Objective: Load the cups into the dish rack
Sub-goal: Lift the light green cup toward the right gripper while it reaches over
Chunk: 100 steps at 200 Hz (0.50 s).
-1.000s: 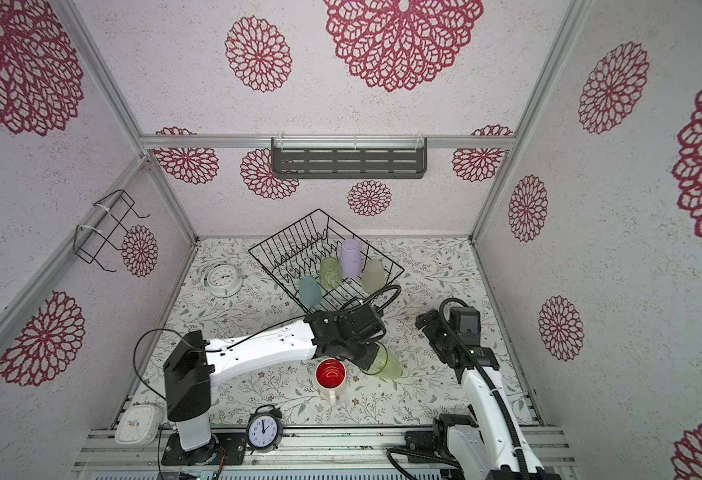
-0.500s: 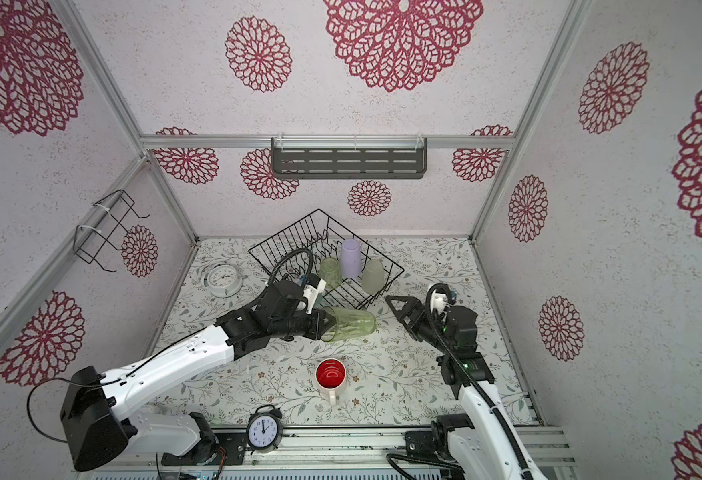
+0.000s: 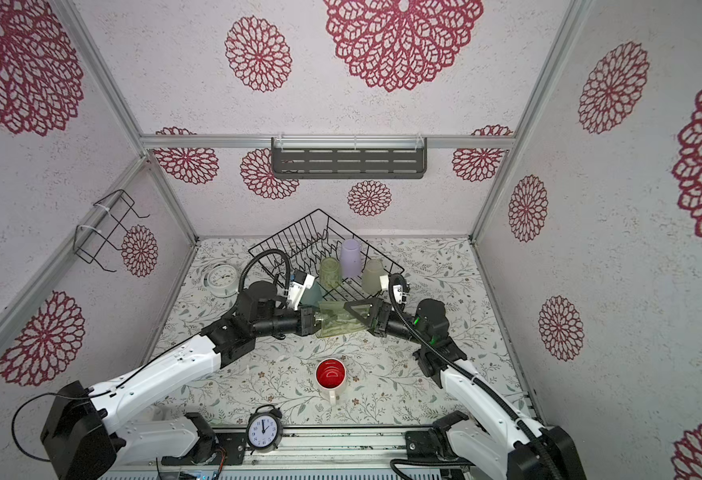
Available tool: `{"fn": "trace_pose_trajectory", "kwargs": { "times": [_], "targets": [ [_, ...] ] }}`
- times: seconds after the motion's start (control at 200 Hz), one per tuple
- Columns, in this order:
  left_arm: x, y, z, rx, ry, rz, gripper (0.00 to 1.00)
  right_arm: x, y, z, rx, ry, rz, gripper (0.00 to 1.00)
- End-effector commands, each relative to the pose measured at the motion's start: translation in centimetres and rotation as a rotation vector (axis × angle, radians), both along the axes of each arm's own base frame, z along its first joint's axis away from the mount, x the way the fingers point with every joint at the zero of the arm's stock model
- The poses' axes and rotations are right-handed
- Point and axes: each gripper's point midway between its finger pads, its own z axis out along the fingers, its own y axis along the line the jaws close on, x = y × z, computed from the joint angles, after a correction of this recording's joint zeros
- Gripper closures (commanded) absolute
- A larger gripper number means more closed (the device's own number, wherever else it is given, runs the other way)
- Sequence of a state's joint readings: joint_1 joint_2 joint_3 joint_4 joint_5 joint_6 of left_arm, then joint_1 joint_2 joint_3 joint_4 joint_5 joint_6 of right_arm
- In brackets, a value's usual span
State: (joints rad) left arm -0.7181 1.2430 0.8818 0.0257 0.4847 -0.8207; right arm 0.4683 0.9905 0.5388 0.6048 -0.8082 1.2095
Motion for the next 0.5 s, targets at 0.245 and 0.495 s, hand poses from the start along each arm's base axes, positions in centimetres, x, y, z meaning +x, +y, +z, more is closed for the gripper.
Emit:
{"fn": "trace_pose_trajectory", "kwargs": {
  "times": [0.245,0.495],
  "targets": [
    [-1.7,-0.2,2.3,-0.087,-0.026,-0.095,0.98,-4.5,1.6,7.0,0.161,-0.298,0.127,0.01],
    [-2.4,0.0,2.1,-0.104,-0.015,-0.127,0.96,-5.5,2.2,7.9,0.186,-0.349,0.168,0.01]
  ]
}}
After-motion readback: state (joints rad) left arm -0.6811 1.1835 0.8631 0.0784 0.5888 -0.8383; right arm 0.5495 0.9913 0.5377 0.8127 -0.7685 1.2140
